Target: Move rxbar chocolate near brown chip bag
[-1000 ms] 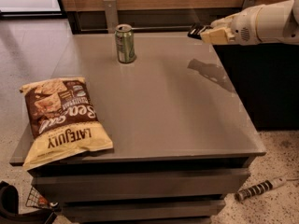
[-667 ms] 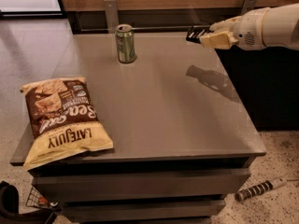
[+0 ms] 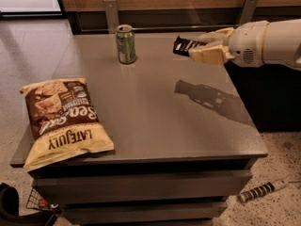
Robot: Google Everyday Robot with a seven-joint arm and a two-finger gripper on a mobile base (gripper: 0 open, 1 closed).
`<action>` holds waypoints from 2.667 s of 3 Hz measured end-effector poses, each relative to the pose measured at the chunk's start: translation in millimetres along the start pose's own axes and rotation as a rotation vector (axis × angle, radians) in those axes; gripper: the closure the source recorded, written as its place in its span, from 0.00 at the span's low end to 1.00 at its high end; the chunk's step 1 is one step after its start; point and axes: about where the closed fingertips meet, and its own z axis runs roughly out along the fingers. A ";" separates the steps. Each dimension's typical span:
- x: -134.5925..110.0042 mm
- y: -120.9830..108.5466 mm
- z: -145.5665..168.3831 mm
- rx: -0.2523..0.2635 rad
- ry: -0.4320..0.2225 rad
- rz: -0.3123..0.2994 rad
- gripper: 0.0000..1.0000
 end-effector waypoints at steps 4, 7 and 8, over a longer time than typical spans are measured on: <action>-10.6 108.0 30.9 -0.107 0.003 -0.049 1.00; 6.2 155.5 54.5 -0.256 0.051 -0.005 0.74; 5.4 157.4 55.2 -0.260 0.051 -0.007 0.51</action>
Offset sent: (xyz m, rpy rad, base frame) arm -0.0144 0.0287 0.0000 0.0149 -0.0203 0.0970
